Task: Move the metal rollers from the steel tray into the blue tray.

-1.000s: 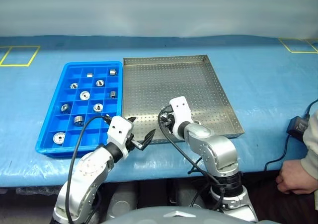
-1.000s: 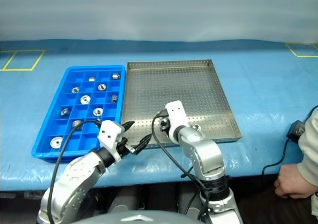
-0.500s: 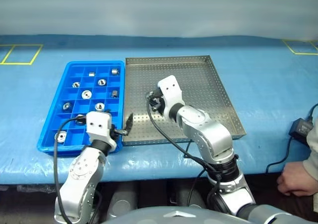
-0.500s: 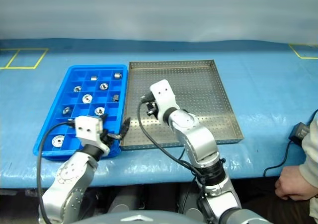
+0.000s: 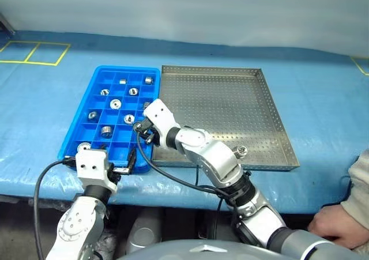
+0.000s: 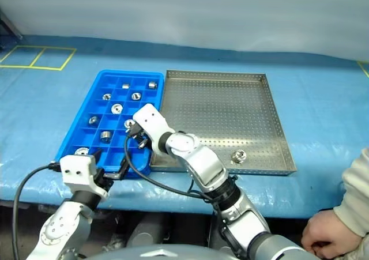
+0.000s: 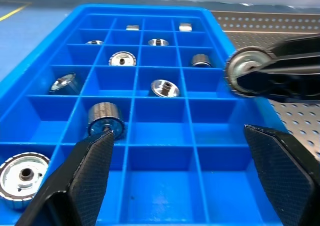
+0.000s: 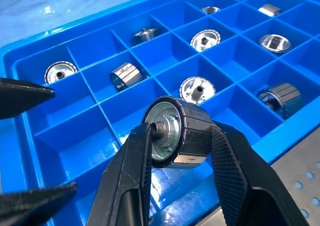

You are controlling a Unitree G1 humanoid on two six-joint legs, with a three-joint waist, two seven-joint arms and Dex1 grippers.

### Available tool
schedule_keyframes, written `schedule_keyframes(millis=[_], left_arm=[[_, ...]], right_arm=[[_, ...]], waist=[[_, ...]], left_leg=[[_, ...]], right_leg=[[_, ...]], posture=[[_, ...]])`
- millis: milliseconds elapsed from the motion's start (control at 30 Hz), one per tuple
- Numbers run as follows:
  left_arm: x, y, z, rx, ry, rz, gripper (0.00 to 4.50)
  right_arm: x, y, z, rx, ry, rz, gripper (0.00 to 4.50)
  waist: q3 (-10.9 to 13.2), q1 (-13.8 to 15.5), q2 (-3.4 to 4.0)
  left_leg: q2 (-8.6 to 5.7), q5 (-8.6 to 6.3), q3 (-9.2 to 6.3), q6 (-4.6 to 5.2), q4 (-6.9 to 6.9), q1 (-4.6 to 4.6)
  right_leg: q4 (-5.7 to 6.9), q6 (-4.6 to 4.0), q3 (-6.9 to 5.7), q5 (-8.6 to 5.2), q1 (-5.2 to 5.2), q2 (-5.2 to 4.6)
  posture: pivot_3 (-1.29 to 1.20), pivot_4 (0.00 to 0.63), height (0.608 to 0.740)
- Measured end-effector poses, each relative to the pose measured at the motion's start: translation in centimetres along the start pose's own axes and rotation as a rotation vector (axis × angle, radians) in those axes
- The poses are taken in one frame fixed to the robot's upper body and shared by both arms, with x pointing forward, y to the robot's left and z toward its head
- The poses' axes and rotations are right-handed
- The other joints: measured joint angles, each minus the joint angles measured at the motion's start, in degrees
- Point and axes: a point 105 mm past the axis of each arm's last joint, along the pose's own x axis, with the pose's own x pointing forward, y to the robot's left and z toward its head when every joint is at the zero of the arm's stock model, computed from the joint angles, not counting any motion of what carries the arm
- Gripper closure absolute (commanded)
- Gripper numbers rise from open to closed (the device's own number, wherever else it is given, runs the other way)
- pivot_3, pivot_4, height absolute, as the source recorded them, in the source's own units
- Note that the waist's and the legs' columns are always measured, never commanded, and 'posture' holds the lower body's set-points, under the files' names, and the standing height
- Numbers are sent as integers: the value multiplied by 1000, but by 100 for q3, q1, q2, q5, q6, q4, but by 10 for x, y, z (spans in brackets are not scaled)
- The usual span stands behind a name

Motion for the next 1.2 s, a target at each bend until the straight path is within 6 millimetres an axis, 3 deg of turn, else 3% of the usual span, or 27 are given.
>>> schedule_keyframes(millis=[233,300,467,833,1033,1200], left_arm=[[4,-10,2,13,-3,-65,0],[6,-13,2,13,-4,-84,0],[14,-23,4,23,-11,-155,0],[31,-43,4,55,10,-319,0],[37,-55,-1,101,35,-417,0],[37,-68,-5,104,50,-484,0]], right_arm=[[-3,-8,-14,21,26,-35,512],[-8,-15,-15,36,25,-68,32],[-27,-32,-19,98,15,-185,32],[-107,-89,-59,257,92,-611,32],[-133,-97,-77,286,149,-719,32],[-137,-91,-95,335,207,-730,32]], waist=[[1,1,1],[1,-5,1],[1,-77,2],[1,-474,4],[1,-649,5],[1,-711,4]], left_leg=[[-1,0,0,0,-2,-4],[-1,0,0,0,-1,-4],[0,0,0,0,-1,-5],[0,0,6,0,-1,-2],[0,0,13,1,0,1],[2,-1,14,1,-1,1]], right_leg=[[-1,-1,0,-1,-3,0],[-1,-1,0,-1,-3,0],[0,-2,-1,-1,-5,1],[3,-4,7,-2,-5,4],[4,-2,17,-1,-4,3],[5,-1,21,0,-6,4]], posture=[[335,150,740],[304,150,740],[238,150,740],[89,150,740],[52,150,740],[47,150,740]])
